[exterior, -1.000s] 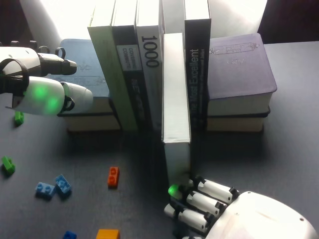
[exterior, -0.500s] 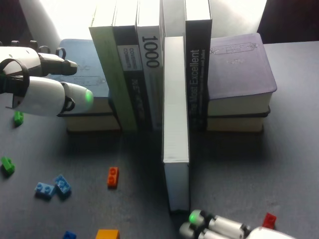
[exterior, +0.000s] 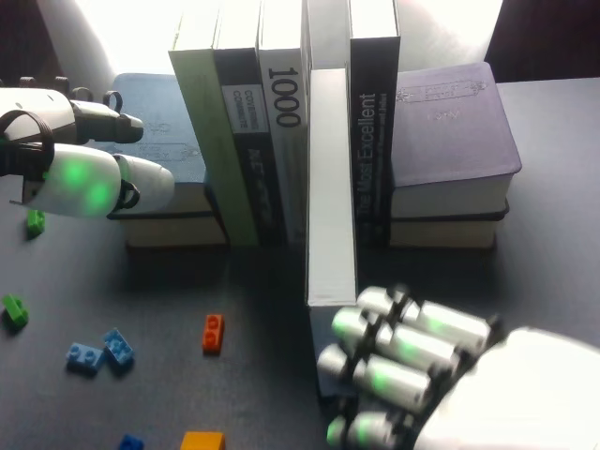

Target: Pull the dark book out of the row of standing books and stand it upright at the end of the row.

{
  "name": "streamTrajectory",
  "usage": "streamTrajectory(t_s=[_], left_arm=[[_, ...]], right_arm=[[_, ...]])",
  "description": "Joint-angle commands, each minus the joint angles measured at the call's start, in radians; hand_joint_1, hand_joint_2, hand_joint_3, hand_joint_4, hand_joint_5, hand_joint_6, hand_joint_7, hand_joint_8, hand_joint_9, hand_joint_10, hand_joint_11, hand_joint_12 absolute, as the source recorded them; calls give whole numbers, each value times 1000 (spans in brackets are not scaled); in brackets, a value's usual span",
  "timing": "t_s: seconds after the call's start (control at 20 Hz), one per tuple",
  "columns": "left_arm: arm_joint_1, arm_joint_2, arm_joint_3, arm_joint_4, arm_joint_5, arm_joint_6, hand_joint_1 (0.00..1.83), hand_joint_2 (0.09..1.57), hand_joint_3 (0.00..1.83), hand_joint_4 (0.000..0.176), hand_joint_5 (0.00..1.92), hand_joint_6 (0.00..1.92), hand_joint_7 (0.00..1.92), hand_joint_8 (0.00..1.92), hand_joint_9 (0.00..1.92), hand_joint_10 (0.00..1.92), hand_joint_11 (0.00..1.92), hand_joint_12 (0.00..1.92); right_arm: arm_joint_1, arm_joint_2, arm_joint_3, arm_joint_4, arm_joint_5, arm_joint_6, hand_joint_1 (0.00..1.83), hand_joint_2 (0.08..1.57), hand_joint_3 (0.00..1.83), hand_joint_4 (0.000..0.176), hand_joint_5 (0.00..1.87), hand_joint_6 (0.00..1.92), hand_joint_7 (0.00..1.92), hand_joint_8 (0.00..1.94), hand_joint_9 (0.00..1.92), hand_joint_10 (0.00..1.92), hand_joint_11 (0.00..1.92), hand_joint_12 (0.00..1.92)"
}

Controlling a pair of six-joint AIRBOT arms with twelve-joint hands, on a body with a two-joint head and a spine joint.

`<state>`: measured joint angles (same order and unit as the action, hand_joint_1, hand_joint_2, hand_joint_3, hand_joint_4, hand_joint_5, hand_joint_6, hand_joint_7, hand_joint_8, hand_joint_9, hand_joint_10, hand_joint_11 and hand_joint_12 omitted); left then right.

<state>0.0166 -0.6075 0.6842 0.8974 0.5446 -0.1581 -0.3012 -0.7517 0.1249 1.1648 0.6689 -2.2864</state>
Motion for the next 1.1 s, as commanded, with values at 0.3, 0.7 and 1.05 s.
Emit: streamTrajectory(t_s=[0.3, 0.7, 1.05], left_arm=[[-14, 9, 0, 43, -44, -1, 113, 1272, 0, 0, 507, 29, 654, 23, 678, 73, 191, 1361], [-13, 9, -1, 43, -44, -1, 123, 1334, 2, 0, 751, 956, 968, 924, 735, 1384, 418, 1722], [-10, 9, -1, 43, -43, -1, 83, 1347, 1, 0, 692, 1225, 924, 1397, 840, 1679, 609, 1887]], right_arm=[[138, 154, 7, -51, -45, 24, 200, 1215, 2, 0, 677, 342, 766, 210, 472, 1050, 67, 1713], [121, 186, 161, -27, -54, 30, 208, 1257, 5, 0, 697, 1357, 756, 1486, 692, 1864, 552, 1921], [93, 219, 220, -26, -40, -14, 139, 1265, 2, 0, 826, 1517, 909, 1527, 867, 1920, 693, 1921]])
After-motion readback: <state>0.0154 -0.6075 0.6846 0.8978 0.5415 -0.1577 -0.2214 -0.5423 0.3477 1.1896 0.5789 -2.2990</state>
